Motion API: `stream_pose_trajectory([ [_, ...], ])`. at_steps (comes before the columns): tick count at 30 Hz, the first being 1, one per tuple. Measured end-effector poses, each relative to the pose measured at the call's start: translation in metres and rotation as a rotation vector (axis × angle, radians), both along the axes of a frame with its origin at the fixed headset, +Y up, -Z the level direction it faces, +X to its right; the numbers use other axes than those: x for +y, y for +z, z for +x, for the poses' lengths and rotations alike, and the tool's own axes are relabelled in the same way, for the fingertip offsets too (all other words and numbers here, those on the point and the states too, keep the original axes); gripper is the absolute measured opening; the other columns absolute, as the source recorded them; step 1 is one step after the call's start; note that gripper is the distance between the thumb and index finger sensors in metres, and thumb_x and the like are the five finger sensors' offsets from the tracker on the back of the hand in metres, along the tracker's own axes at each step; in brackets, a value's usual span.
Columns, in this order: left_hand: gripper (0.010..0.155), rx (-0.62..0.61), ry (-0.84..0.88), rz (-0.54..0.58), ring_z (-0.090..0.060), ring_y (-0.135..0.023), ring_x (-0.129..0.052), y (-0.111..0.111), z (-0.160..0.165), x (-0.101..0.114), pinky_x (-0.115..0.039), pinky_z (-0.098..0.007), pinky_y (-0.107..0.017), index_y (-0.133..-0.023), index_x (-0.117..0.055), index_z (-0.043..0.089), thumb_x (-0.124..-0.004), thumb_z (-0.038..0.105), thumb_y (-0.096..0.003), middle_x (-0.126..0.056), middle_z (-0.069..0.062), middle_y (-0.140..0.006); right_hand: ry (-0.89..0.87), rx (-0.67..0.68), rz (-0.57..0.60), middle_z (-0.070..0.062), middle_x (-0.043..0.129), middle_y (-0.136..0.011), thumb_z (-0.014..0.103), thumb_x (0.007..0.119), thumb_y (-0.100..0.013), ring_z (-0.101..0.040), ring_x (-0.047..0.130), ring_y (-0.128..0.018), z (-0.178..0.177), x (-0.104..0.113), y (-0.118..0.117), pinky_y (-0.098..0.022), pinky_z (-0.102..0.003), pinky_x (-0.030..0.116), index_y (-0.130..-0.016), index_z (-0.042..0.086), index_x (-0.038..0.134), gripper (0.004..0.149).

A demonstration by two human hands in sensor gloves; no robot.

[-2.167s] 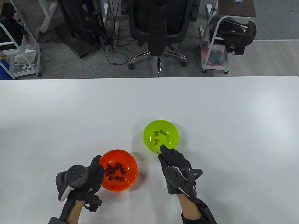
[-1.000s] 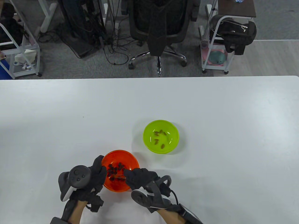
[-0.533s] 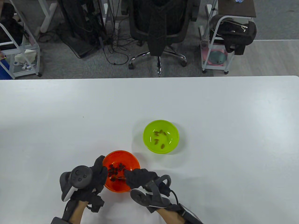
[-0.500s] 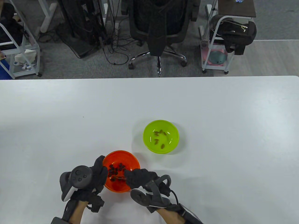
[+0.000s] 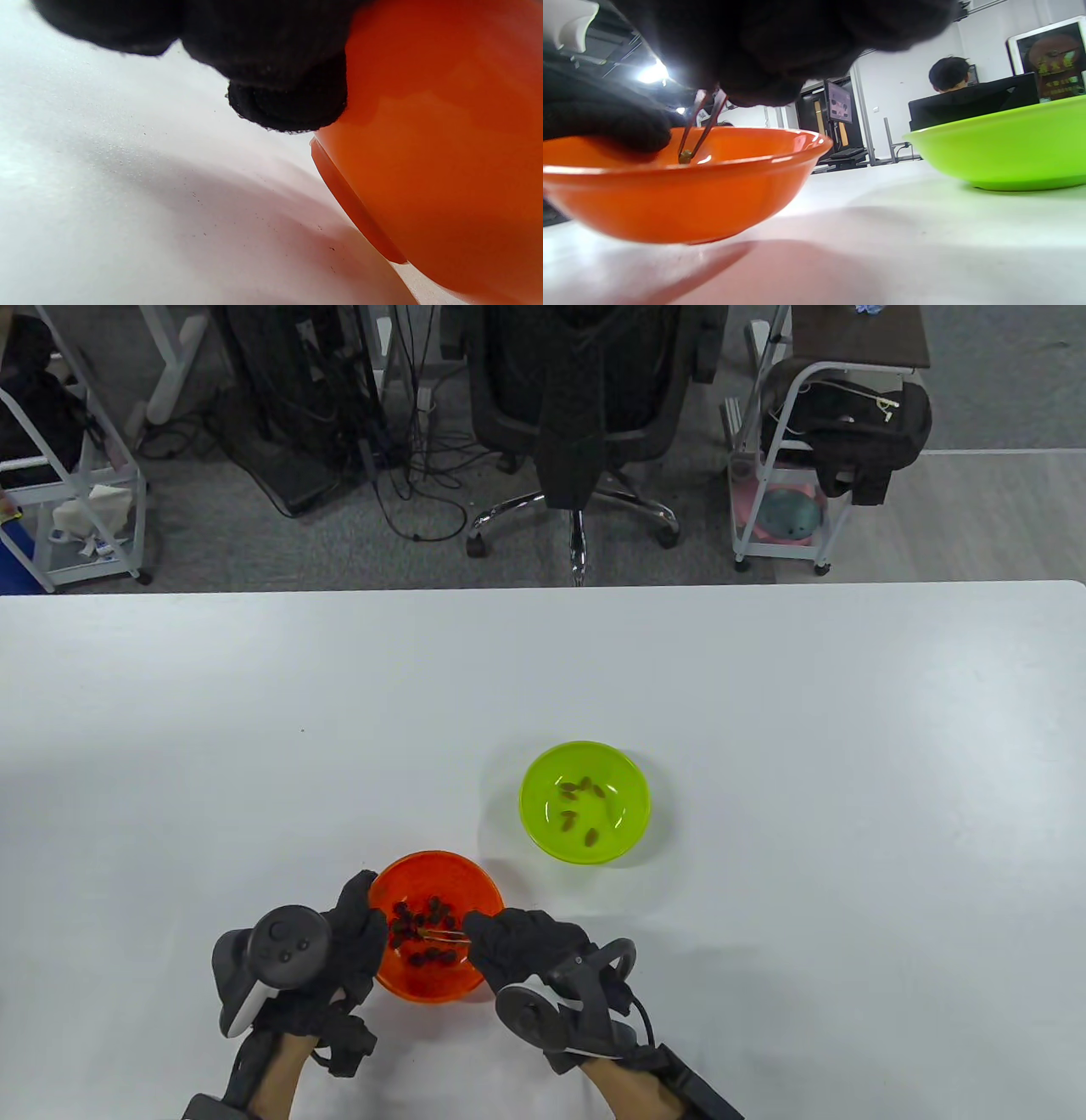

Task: Pick raisins with tweezers into bowl

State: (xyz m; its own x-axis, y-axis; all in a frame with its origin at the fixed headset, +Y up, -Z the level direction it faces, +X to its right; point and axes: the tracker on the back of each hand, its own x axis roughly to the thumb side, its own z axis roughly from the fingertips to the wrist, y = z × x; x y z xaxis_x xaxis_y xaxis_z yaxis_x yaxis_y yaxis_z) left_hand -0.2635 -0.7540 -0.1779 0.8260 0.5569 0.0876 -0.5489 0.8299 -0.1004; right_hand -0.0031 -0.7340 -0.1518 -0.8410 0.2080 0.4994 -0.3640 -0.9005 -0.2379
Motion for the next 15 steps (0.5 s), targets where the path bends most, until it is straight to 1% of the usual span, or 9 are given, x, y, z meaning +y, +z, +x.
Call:
stream_pose_trajectory([
  [3, 0.056, 0.004, 0.004, 0.001, -0.008, -0.013, -0.098, 0.000, -0.001, 0.000, -0.090, -0.031, -0.016, -0.103, -0.066, 0.005, -0.066, 0.038, -0.0585, -0.101, -0.004, -0.047, -0.041, -0.037, 0.001, 0.008, 0.095, -0.069, 0.044, 0.080, -0.052, -0.005, 0.095, -0.039, 0.010, 0.003, -0.004, -0.028, -0.024, 0.086, -0.087, 0.031, 0.087, 0.037],
  [9, 0.056, 0.007, 0.008, -0.004, -0.008, -0.014, -0.098, -0.001, -0.003, 0.001, -0.090, -0.032, -0.016, -0.103, -0.067, 0.005, -0.066, 0.038, -0.0585, -0.101, -0.004, -0.047, -0.134, -0.162, -0.009, 0.008, 0.095, -0.069, 0.044, 0.080, -0.053, -0.005, 0.095, -0.039, 0.043, 0.007, -0.017, -0.028, -0.023, 0.086, -0.087, 0.031, 0.086, 0.037],
  [15, 0.056, 0.007, 0.010, -0.006, -0.008, -0.013, -0.098, -0.001, -0.004, 0.001, -0.090, -0.032, -0.016, -0.104, -0.066, 0.004, -0.066, 0.038, -0.0584, -0.101, -0.004, -0.047, -0.180, -0.316, -0.038, 0.008, 0.095, -0.070, 0.044, 0.080, -0.053, -0.004, 0.095, -0.039, 0.080, 0.001, -0.032, -0.028, -0.023, 0.086, -0.087, 0.031, 0.086, 0.038],
])
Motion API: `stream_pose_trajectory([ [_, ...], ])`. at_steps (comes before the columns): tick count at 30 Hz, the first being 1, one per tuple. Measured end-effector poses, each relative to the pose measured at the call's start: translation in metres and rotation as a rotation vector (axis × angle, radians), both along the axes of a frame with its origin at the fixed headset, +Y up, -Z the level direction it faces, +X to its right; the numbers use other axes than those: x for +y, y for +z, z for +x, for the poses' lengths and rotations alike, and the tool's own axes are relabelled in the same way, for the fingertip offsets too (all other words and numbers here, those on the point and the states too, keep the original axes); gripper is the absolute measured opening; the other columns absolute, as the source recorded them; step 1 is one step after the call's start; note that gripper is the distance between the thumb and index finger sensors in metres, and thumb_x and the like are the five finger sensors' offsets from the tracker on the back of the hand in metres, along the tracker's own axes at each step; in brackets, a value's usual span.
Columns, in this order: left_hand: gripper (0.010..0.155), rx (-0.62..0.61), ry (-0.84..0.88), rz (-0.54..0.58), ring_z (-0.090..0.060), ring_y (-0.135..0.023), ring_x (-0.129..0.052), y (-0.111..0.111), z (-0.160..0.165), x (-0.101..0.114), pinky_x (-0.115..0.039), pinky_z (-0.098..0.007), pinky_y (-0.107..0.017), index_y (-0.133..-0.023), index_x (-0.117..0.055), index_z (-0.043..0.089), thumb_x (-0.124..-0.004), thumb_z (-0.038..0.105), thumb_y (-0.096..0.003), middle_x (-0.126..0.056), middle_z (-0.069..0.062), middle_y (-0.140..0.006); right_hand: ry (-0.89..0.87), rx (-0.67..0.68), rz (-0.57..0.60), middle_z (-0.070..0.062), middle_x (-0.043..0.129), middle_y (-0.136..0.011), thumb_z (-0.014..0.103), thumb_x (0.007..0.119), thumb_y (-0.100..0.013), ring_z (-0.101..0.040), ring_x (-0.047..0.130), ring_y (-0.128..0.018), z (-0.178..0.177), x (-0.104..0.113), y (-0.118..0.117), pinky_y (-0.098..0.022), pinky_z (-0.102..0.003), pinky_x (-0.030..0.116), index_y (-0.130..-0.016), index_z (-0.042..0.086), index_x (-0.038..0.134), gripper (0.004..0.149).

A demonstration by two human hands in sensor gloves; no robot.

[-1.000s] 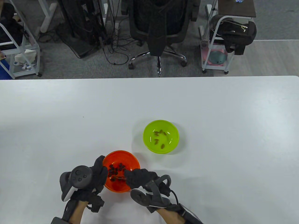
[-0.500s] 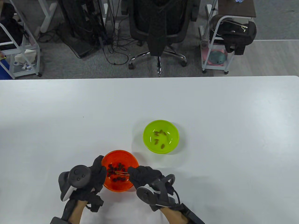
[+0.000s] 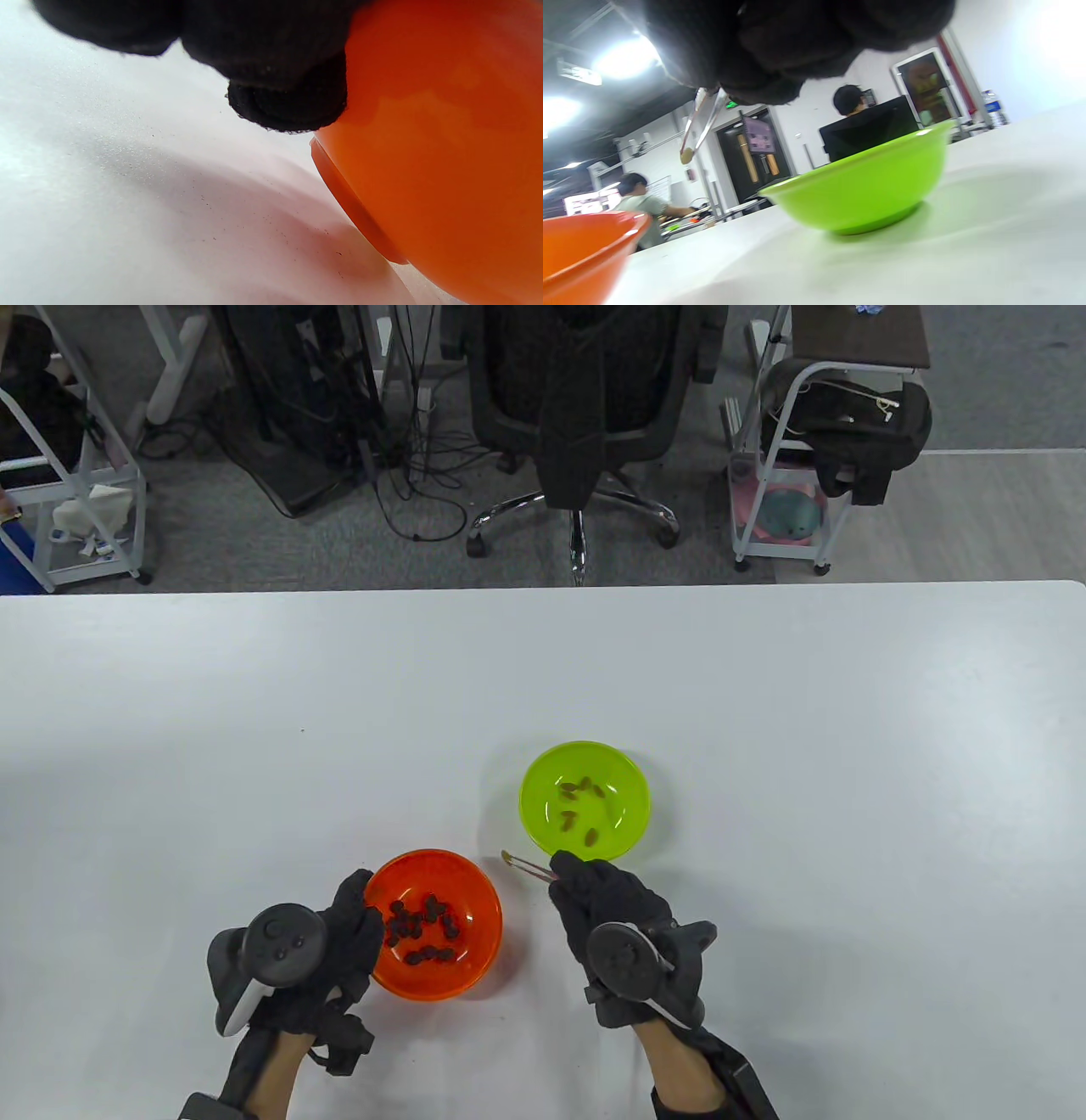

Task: Pick raisins with tweezers into bowl

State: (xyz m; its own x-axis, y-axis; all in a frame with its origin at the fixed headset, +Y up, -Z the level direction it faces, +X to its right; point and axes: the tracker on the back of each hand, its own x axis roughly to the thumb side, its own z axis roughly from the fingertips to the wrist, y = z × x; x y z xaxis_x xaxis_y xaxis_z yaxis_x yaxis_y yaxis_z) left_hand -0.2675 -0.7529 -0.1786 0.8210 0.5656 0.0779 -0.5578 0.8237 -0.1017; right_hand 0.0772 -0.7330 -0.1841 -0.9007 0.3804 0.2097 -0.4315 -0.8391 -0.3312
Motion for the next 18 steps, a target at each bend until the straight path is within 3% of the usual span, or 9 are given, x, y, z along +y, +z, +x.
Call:
stream_pose_trajectory([
  [8, 0.056, 0.003, 0.005, -0.003, -0.008, -0.013, -0.098, 0.000, -0.002, 0.000, -0.090, -0.032, -0.016, -0.103, -0.067, 0.005, -0.066, 0.038, -0.0584, -0.101, -0.004, -0.047, -0.005, -0.150, -0.043, 0.007, 0.095, -0.069, 0.043, 0.080, -0.053, -0.005, 0.095, -0.039, 0.031, -0.011, -0.013, -0.028, -0.024, 0.086, -0.087, 0.030, 0.086, 0.037],
  [18, 0.056, 0.010, 0.011, -0.007, -0.008, -0.013, -0.098, 0.000, -0.004, 0.000, -0.090, -0.031, -0.016, -0.103, -0.067, 0.005, -0.066, 0.038, -0.0584, -0.101, -0.004, -0.047, -0.027, -0.199, -0.041, 0.009, 0.093, -0.070, 0.047, 0.077, -0.055, -0.003, 0.095, -0.040, 0.038, -0.017, -0.015, -0.029, -0.023, 0.086, -0.090, 0.031, 0.084, 0.039],
])
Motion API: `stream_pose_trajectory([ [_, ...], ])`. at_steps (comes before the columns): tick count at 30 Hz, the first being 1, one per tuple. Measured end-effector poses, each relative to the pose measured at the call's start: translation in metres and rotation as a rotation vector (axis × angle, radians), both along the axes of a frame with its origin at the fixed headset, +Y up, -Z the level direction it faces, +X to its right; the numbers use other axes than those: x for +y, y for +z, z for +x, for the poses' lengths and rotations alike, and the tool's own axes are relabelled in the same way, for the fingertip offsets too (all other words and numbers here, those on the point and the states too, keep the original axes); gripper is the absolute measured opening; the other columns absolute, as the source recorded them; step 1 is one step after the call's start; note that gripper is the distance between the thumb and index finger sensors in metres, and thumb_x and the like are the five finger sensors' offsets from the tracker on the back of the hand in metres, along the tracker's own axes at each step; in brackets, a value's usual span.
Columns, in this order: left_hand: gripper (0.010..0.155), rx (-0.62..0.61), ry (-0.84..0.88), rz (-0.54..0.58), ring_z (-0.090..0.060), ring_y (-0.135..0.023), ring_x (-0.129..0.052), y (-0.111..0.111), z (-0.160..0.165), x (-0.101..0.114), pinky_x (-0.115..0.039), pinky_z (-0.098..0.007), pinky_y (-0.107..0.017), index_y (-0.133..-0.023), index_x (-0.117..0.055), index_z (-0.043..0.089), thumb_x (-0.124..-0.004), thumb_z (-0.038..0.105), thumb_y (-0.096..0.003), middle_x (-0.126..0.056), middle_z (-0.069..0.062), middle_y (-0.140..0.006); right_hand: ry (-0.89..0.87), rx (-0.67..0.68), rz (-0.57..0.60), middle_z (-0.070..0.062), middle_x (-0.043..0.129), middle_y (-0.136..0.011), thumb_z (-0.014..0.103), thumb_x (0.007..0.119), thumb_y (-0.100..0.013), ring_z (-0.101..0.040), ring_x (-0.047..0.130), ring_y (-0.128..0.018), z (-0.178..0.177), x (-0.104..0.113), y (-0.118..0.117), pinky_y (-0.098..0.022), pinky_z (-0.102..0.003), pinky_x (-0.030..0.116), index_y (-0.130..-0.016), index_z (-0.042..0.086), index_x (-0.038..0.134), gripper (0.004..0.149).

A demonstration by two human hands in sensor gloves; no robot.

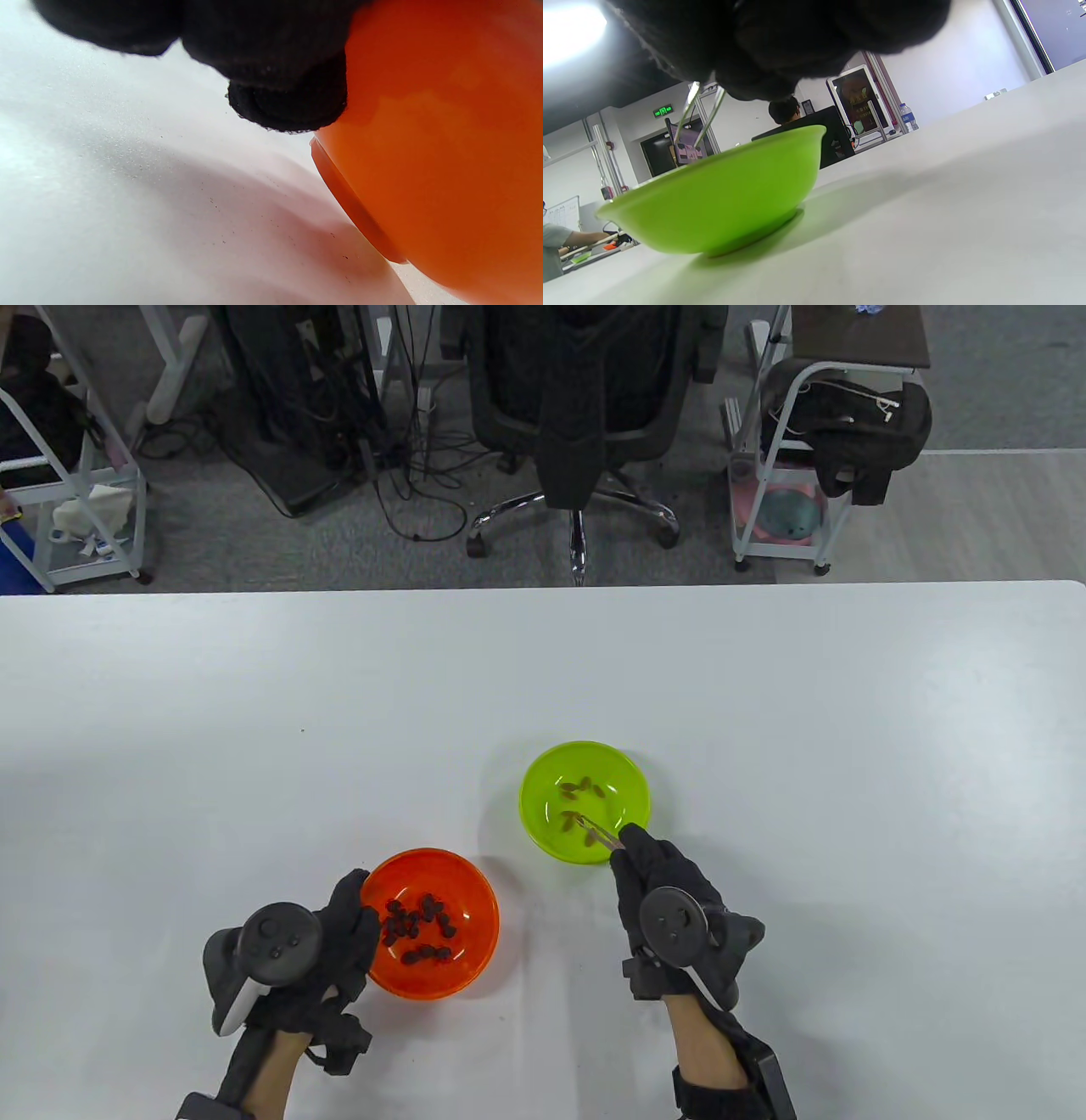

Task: Pick raisins with tweezers into bowl

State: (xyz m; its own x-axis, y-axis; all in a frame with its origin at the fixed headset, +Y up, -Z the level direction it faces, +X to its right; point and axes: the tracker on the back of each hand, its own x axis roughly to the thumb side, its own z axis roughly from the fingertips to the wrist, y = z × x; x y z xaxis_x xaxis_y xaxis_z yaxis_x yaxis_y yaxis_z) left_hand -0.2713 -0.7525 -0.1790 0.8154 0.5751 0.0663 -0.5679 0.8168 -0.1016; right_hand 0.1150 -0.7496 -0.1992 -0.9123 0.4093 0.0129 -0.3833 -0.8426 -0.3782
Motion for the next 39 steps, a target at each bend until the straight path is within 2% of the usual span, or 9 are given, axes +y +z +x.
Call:
stream_pose_trajectory([
  [18, 0.056, 0.074, 0.088, -0.028, -0.009, -0.017, -0.099, -0.005, -0.022, -0.005, -0.090, -0.032, -0.019, -0.106, -0.063, 0.006, -0.064, 0.038, -0.0593, -0.100, -0.004, -0.051, -0.046, 0.160, 0.021, 0.010, 0.093, -0.071, 0.048, 0.076, -0.054, -0.002, 0.095, -0.041, -0.025, -0.002, 0.018, -0.030, -0.022, 0.086, -0.090, 0.032, 0.082, 0.040],
  [33, 0.057, 0.312, 0.215, -0.091, -0.009, -0.019, -0.099, -0.014, -0.068, -0.021, -0.090, -0.031, -0.020, -0.108, -0.060, 0.006, -0.063, 0.038, -0.0602, -0.100, -0.004, -0.055, -0.049, 0.230, 0.014, 0.010, 0.093, -0.071, 0.049, 0.076, -0.054, -0.003, 0.095, -0.041, -0.035, -0.004, 0.023, -0.030, -0.022, 0.086, -0.090, 0.032, 0.082, 0.040],
  [39, 0.057, 0.391, 0.246, -0.126, -0.009, -0.018, -0.100, -0.015, -0.078, -0.025, -0.090, -0.032, -0.020, -0.108, -0.059, 0.006, -0.064, 0.037, -0.0603, -0.102, -0.004, -0.057, -0.041, 0.244, 0.009, 0.010, 0.093, -0.071, 0.048, 0.076, -0.054, -0.003, 0.095, -0.041, -0.036, -0.005, 0.023, -0.029, -0.022, 0.086, -0.090, 0.032, 0.083, 0.040],
])
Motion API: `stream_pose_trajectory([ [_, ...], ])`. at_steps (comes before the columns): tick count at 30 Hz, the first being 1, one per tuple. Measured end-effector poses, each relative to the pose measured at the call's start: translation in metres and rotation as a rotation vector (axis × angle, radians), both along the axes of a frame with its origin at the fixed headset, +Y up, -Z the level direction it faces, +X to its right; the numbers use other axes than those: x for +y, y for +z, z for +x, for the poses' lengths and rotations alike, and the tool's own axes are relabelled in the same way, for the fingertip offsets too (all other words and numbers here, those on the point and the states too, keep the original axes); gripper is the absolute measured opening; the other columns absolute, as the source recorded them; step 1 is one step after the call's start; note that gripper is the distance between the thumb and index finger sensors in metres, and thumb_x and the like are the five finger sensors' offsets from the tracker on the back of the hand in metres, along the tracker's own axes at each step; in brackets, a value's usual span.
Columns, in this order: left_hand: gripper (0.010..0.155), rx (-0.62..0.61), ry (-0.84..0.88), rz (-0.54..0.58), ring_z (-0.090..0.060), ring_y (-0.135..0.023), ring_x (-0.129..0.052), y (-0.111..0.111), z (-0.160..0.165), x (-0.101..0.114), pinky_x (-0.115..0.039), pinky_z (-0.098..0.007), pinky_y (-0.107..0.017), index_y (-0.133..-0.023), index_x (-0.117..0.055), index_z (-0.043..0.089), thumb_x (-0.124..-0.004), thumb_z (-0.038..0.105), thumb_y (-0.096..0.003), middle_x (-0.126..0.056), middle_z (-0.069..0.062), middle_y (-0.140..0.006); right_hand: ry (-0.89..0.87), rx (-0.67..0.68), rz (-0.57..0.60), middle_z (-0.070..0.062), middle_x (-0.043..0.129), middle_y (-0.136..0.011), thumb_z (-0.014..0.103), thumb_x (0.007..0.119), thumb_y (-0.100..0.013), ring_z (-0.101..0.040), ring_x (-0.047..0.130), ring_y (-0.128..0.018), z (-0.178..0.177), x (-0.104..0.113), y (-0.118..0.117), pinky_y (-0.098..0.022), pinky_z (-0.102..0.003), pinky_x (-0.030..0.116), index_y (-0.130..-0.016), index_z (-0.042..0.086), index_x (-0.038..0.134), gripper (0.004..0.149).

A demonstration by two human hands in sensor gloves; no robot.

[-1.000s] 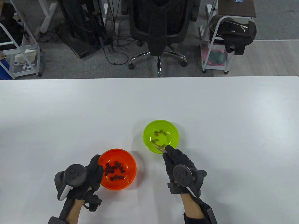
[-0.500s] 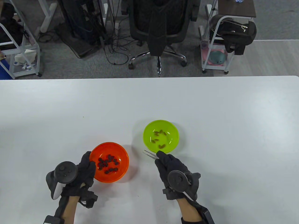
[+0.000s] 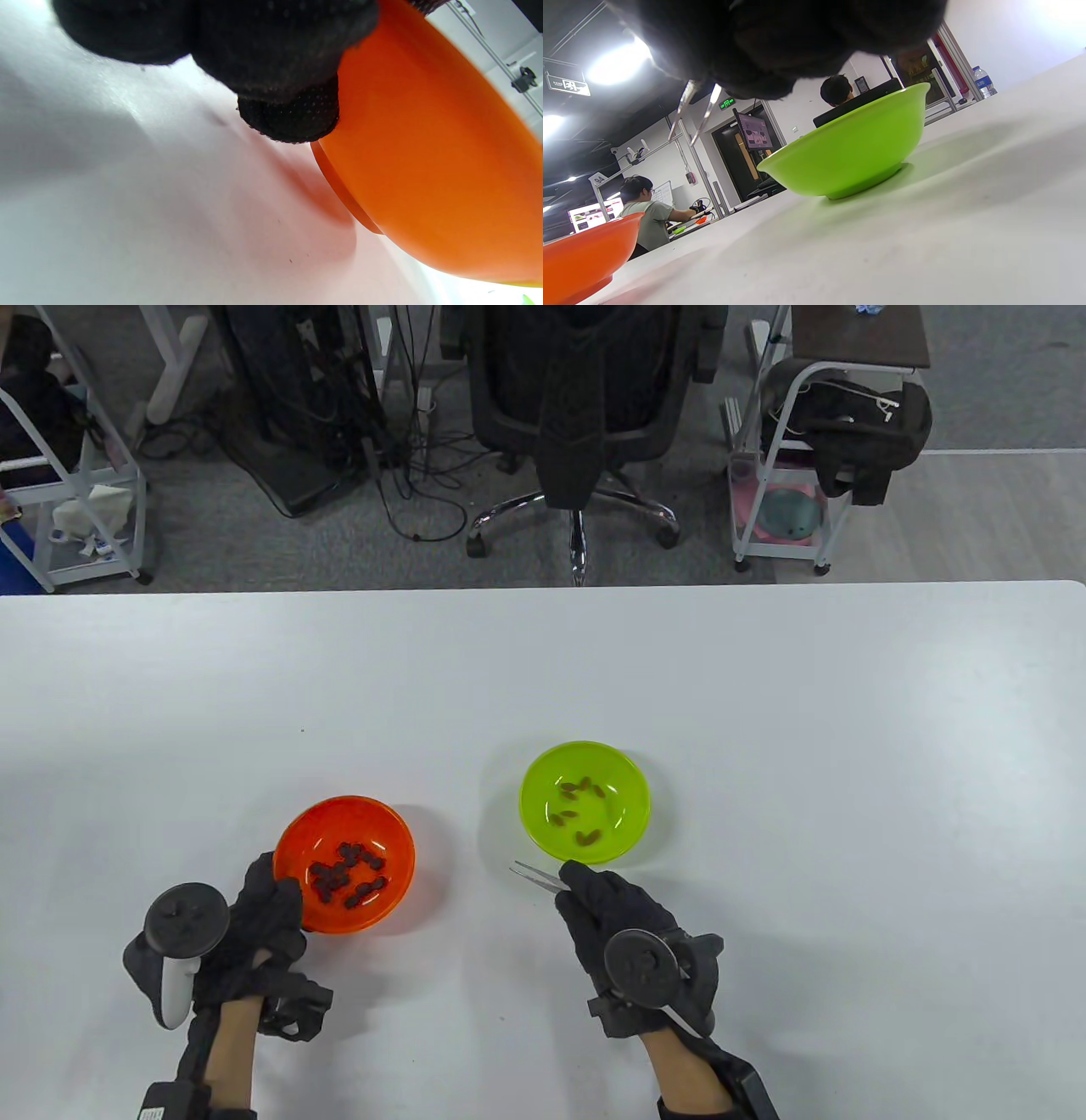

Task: Pick raisins with tweezers into bowl

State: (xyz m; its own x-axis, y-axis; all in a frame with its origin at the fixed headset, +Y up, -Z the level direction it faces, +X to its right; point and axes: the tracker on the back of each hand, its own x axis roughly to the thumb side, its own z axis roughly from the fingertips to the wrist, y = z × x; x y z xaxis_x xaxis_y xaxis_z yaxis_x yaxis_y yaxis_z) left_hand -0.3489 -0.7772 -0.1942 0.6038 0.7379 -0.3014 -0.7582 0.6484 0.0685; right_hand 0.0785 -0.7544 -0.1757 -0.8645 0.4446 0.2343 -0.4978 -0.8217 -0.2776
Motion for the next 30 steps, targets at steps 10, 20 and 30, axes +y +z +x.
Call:
stream_pose_trajectory([
  [10, 0.058, 0.009, -0.005, -0.031, -0.010, -0.019, -0.100, -0.002, 0.001, -0.001, -0.090, -0.032, -0.020, -0.107, -0.059, 0.003, -0.063, 0.036, -0.0604, -0.102, -0.005, -0.058, 0.018, 0.042, -0.003, 0.010, 0.093, -0.070, 0.048, 0.077, -0.054, -0.003, 0.095, -0.040, -0.006, -0.001, 0.003, -0.029, -0.022, 0.086, -0.089, 0.032, 0.083, 0.040],
  [20, 0.065, 0.025, -0.047, -0.092, -0.014, -0.026, -0.103, -0.002, 0.000, -0.003, -0.091, -0.036, -0.026, -0.108, -0.057, 0.001, -0.064, 0.045, -0.0611, -0.101, -0.005, -0.063, 0.012, 0.042, -0.003, 0.010, 0.093, -0.070, 0.048, 0.077, -0.054, -0.003, 0.095, -0.040, -0.006, -0.001, 0.003, -0.030, -0.022, 0.086, -0.090, 0.032, 0.083, 0.040],
  [30, 0.066, 0.111, -0.283, -0.001, -0.020, -0.039, -0.105, 0.009, -0.011, 0.020, -0.091, -0.040, -0.034, -0.109, -0.062, 0.007, -0.064, 0.052, -0.0604, -0.098, -0.009, -0.074, 0.001, 0.043, 0.006, 0.010, 0.093, -0.071, 0.048, 0.077, -0.054, -0.003, 0.095, -0.040, -0.004, -0.001, 0.004, -0.029, -0.022, 0.086, -0.089, 0.032, 0.083, 0.040],
])
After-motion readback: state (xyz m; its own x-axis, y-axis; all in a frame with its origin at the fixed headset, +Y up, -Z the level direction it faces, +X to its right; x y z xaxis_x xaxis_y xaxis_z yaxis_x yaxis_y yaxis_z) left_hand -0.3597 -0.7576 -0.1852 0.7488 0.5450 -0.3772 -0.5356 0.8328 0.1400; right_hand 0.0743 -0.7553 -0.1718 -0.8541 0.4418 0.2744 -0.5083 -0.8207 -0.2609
